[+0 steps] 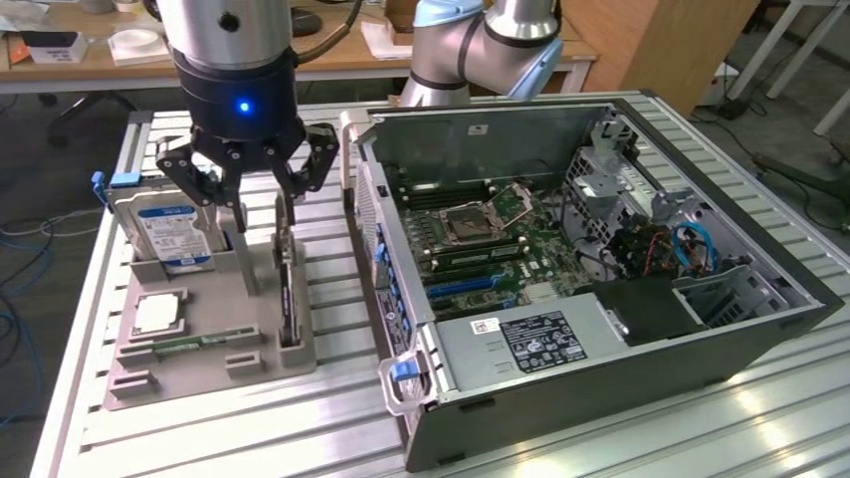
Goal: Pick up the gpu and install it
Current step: 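Pick up the gpu and move the gpu toward the slot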
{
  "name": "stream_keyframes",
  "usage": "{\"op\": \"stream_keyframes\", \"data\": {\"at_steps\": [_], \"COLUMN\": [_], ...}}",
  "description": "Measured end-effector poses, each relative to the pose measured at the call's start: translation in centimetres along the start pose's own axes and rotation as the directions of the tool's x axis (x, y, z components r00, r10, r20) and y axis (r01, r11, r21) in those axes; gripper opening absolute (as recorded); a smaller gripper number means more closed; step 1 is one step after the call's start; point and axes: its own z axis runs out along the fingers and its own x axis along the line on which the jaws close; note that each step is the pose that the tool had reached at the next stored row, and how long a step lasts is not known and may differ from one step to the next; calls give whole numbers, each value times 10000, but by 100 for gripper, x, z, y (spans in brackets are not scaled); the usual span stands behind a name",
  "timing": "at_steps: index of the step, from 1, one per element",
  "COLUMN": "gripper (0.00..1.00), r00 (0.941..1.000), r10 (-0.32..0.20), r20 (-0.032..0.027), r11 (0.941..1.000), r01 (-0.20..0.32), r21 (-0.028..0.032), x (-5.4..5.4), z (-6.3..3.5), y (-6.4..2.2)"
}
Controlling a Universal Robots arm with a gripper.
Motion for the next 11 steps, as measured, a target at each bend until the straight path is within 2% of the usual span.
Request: {"op": "stream_keyframes", "data": {"at_steps": [11], "gripper": [50], "r00": [9998], "r10": [-186], "r20": [-14], "r11": [9998], "r01": [186], "r21": [4], "x": [-12], "z": [59], "y": [-6]}}
